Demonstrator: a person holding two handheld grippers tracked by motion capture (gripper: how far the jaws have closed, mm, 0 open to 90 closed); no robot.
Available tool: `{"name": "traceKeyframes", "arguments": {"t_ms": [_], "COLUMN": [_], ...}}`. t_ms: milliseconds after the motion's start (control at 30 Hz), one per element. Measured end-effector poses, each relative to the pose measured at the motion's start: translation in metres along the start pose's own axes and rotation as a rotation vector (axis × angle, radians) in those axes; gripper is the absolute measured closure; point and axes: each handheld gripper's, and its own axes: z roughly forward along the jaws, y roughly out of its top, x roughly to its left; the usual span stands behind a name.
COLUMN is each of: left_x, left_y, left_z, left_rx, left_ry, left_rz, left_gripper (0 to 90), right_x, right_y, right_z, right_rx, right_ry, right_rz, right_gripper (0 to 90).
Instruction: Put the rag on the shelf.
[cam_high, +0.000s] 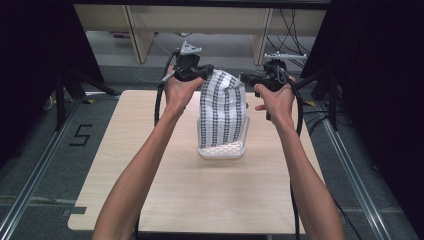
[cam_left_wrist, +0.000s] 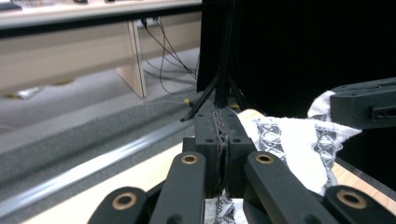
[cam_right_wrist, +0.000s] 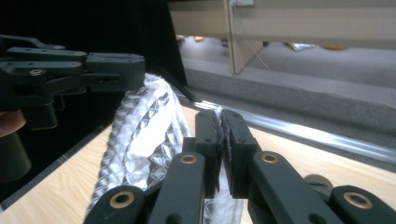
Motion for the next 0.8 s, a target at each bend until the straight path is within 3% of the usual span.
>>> {"name": "traceKeyframes", "arguments": {"t_ms": [167, 433, 467, 533, 567, 600, 667, 700, 800], "left_x": [0.007, 0.017, 0.017, 0.018, 0.018, 0.019, 0.019, 0.019, 0.018], "left_y": [-0.009, -0.027, -0.029, -0.033, -0.033, -0.036, -0.038, -0.039, -0.042], "left_z": [0.012, 0.028, 0.029, 0.031, 0.031, 0.033, 0.034, 0.035, 0.036], "left_rx": [0.022, 0.069, 0.078, 0.092, 0.092, 0.115, 0.143, 0.153, 0.180], "left_ry": [0.014, 0.030, 0.030, 0.028, 0.028, 0.019, 0.017, 0.008, -0.011], "left_rz": [-0.034, -0.081, -0.083, -0.089, -0.089, -0.096, -0.081, -0.084, -0.077], "left_gripper": [87.2, 86.4, 86.4, 86.1, 86.0, 85.6, 84.4, 83.1, 76.6], "right_x": [-0.011, -0.017, -0.018, -0.019, -0.023, -0.023, -0.028, -0.028, -0.031], "right_y": [-0.004, -0.011, -0.012, -0.015, -0.016, -0.018, -0.023, -0.025, -0.030], "right_z": [0.014, 0.036, 0.038, 0.042, 0.044, 0.046, 0.051, 0.053, 0.057], "right_rx": [0.021, 0.067, 0.076, 0.088, 0.090, 0.101, 0.113, 0.122, 0.145], "right_ry": [-0.015, -0.037, -0.038, -0.047, -0.043, -0.051, -0.057, -0.060, -0.063], "right_rz": [0.017, 0.030, 0.025, 0.058, 0.040, 0.060, 0.052, 0.077, 0.080], "right_gripper": [86.1, 85.4, 85.2, 84.9, 84.7, 84.4, 83.9, 83.6, 80.4]}}
